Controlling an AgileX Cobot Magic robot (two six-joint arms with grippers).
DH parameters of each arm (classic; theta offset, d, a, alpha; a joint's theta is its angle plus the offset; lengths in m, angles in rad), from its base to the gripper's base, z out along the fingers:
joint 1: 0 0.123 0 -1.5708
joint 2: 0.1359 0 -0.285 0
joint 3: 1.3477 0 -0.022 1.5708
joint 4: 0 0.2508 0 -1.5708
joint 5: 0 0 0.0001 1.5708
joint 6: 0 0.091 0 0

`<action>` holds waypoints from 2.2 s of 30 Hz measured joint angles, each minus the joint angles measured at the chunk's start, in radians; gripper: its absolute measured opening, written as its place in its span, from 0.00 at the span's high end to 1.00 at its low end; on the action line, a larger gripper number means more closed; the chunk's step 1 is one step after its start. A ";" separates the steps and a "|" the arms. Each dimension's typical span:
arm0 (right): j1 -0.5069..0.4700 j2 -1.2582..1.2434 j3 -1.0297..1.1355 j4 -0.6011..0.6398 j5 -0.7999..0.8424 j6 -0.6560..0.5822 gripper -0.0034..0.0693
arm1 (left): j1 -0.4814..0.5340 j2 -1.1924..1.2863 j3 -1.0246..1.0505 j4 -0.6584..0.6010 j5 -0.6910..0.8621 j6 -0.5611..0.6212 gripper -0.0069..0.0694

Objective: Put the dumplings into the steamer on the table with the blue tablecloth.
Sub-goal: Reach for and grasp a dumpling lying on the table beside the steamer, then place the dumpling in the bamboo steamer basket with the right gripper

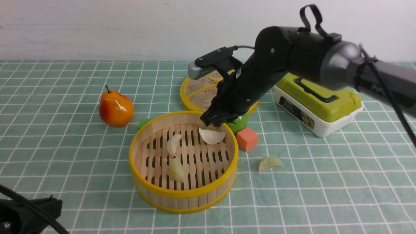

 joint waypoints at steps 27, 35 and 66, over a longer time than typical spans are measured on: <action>-0.165 0.143 0.081 -0.084 0.213 -0.491 0.44 | 0.000 0.000 0.000 0.000 0.002 0.000 0.86; -0.165 0.158 0.070 -0.088 0.283 -0.488 0.71 | 0.000 0.001 0.000 0.000 0.002 0.000 0.86; 0.065 0.172 -0.103 0.027 0.273 0.126 0.71 | 0.000 0.001 0.000 -0.027 0.000 0.000 0.83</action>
